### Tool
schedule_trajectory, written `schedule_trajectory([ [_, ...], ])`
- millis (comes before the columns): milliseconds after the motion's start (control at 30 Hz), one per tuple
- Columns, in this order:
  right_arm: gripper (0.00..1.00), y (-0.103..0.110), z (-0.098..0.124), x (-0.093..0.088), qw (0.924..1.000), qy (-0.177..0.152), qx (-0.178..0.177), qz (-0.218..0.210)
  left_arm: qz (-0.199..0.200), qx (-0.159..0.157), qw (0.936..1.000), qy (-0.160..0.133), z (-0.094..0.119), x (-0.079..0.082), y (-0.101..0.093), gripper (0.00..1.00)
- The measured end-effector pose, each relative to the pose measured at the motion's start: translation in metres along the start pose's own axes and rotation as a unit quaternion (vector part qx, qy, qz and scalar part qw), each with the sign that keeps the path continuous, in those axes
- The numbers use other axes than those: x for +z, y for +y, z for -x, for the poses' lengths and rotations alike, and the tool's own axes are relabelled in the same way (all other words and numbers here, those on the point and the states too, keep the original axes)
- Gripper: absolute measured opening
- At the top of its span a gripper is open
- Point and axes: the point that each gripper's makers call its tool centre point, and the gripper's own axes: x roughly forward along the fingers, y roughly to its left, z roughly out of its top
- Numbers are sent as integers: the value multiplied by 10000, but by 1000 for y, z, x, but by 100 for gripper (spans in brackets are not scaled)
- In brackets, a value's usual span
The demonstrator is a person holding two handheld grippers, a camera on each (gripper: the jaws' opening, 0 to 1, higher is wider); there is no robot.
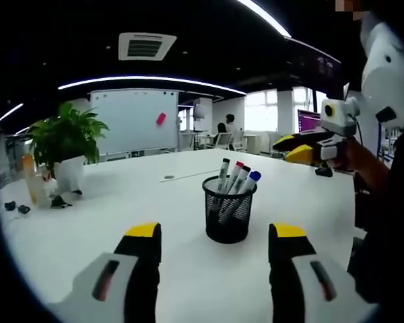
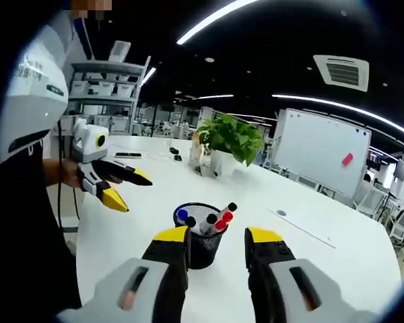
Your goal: Pick up the whiteboard markers from the pen holder and place them facing the whiteboard neatly
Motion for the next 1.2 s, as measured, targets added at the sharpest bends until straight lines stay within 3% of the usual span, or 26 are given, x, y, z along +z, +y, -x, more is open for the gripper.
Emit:
schedule_trajectory([
  [300, 35, -4, -3, 1, 10000, 23, -50, -14, 47, 30, 10000, -15, 2, -2, 2, 65],
  [600, 35, 13, -18, -5, 9996, 184, 180, 125, 36, 77, 9999, -65, 2, 0, 2, 65],
  [800, 35, 3, -21, -3, 9995, 231, -30, 192, 0, 22, 10000, -50, 0, -1, 0, 65],
  [1200, 32, 22, -29, -4, 9986, 309, 323, 293, -32, -68, 10000, 0, -1, 0, -8, 64],
])
